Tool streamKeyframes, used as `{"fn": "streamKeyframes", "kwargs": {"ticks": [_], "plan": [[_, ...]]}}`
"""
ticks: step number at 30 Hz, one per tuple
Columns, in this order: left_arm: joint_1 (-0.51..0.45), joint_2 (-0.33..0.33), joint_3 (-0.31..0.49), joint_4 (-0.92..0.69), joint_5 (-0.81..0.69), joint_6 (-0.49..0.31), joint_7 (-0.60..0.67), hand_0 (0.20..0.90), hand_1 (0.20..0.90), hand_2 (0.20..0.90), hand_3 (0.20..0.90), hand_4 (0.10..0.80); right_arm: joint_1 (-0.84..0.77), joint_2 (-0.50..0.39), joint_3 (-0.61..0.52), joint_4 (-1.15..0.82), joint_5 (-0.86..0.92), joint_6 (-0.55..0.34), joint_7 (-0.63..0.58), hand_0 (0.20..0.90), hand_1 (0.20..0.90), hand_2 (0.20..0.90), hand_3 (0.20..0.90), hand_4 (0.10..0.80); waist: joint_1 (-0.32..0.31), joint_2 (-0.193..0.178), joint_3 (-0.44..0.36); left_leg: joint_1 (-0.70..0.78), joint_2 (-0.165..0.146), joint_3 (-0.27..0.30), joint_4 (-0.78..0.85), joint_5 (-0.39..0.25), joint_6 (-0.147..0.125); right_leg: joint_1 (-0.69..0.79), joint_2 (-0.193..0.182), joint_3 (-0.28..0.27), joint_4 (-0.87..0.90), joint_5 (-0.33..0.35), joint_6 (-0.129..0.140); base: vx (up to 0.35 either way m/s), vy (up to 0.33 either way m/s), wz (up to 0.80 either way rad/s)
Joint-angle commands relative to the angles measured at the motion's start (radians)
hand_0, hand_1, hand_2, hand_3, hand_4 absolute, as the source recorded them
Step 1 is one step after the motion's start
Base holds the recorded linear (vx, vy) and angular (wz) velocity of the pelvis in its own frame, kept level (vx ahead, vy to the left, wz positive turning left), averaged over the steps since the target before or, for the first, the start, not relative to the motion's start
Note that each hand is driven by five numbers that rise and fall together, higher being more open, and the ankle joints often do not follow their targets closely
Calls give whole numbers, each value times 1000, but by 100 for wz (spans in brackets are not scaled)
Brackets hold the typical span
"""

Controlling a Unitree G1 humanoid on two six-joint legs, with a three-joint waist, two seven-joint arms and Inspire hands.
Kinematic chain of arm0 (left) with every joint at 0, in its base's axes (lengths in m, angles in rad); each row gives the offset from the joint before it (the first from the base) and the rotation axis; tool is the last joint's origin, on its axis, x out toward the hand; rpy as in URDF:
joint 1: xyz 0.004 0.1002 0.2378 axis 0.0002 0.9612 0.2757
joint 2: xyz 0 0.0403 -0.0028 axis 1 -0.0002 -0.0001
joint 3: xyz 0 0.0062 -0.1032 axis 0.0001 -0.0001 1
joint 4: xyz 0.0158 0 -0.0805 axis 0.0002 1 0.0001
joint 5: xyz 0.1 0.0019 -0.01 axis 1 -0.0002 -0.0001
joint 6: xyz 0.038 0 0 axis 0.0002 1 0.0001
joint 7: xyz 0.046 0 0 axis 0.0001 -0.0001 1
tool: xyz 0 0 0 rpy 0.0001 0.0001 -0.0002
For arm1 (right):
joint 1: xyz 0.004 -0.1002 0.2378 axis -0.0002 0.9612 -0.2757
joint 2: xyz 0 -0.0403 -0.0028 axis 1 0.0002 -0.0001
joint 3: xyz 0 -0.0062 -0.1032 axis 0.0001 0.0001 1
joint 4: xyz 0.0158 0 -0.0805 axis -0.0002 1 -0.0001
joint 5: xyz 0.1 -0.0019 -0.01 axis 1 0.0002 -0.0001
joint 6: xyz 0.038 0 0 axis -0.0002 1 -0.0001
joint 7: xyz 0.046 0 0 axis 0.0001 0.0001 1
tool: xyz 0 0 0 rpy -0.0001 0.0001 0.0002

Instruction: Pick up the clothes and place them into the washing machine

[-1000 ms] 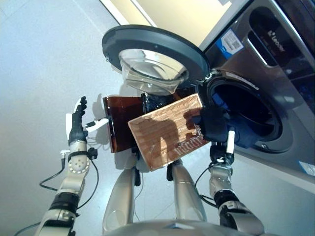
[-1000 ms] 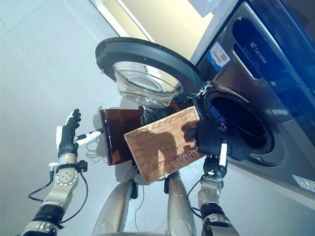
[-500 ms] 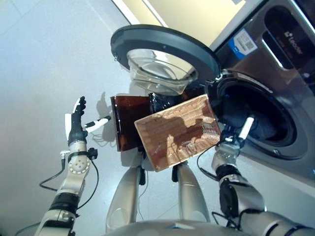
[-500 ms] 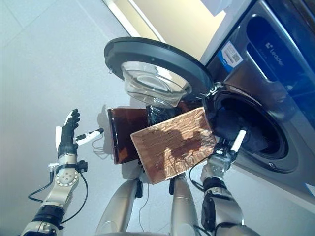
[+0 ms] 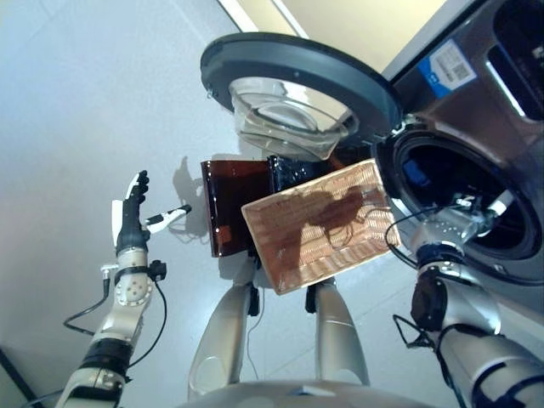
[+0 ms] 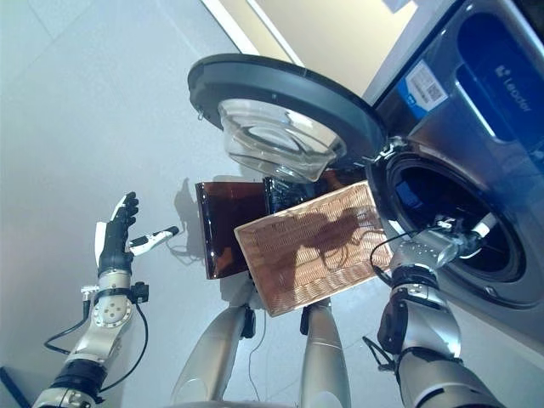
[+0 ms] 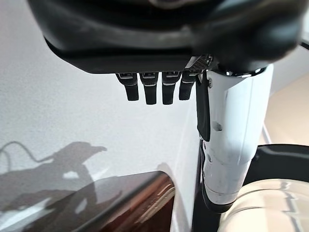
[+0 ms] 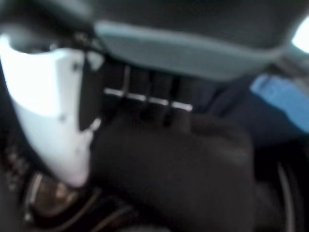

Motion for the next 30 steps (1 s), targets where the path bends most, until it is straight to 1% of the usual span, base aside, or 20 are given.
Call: {"fn": "streamKeyframes", "kwargs": {"ticks": [1,6,10,16,19,24,25,26,27,28,30], "plan": [[40,70,37,-128,-19,-79,31,900,900,900,900,800,12,-163,30,-59,-90,-137,-29,200,200,200,200,300,-1,30,-55,-42,-29,-8,28,-52,-59,-24,14,-39,-47,15,-12,3,8,-4],[48,79,33,-161,-29,-87,36,900,900,900,900,800,-25,-212,51,-75,-143,-149,-89,200,200,200,200,300,3,46,-48,-62,-32,-2,27,-49,-60,-47,13,-32,-44,21,-11,5,13,-6],[48,78,28,-193,-42,-100,36,900,900,900,900,800,-50,-247,86,-74,-203,-121,-121,200,200,200,200,300,4,55,-42,-79,-30,5,29,-48,-59,-67,13,-27,-38,22,-13,8,5,-6],[55,79,33,-231,-54,-110,34,900,900,900,900,800,-86,-251,108,-109,-218,-137,-126,200,200,200,200,300,8,68,-37,-94,-31,9,31,-47,-60,-85,13,-21,-32,24,-14,3,0,-1],[55,75,33,-231,-60,-108,39,900,900,900,900,800,-98,-245,99,-136,-221,-175,-149,200,200,200,200,300,6,74,-37,-101,-32,12,30,-48,-60,-93,14,-21,-31,24,-13,0,0,0],[58,75,37,-232,-62,-106,43,900,900,900,900,800,-95,-230,95,-137,-233,-181,-172,200,200,200,200,300,4,78,-42,-105,-33,11,33,-52,-59,-100,14,-20,-29,22,-14,13,1,0],[59,77,37,-236,-64,-105,42,900,900,900,900,800,-94,-228,96,-134,-234,-179,-176,280,280,280,280,357,5,78,-43,-105,-32,12,34,-53,-58,-102,14,-19,-28,21,-14,0,0,0],[60,77,38,-237,-64,-104,42,900,900,900,900,800,-94,-227,96,-134,-234,-179,-177,280,280,280,280,357,5,77,-43,-105,-32,12,34,-53,-58,-102,14,-19,-28,21,-15,0,0,0],[62,78,39,-236,-64,-103,43,900,900,900,900,800,-94,-227,96,-131,-237,-175,-179,535,535,535,535,539,4,77,-44,-105,-32,12,34,-54,-58,-104,14,-19,-27,20,-15,0,0,0],[61,77,41,-239,-64,-103,45,900,900,900,900,800,-91,-222,98,-133,-241,-172,-178,900,900,900,900,800,4,78,-43,-106,-31,13,34,-54,-57,-104,14,-19,-27,21,-15,0,0,0],[61,75,47,-240,-67,-103,44,900,900,900,900,800,-80,-210,103,-143,-241,-168,-170,900,900,900,900,800,2,77,-44,-108,-32,16,36,-56,-57,-107,14,-19,-24,21,-15,0,0,0]]}}
